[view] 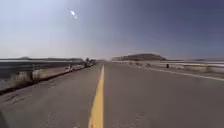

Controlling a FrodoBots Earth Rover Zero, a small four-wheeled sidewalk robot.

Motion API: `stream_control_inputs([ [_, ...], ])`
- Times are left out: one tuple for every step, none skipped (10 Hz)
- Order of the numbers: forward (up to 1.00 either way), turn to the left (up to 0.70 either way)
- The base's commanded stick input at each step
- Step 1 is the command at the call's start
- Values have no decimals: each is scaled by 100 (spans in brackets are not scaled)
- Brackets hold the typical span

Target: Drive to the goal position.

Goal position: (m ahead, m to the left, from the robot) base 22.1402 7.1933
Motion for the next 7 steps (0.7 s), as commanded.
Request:
stream_control_inputs([
  [50, 0],
  [50, 0],
  [50, 0],
  [50, 0],
  [50, 14],
  [50, 38],
  [50, 38],
])
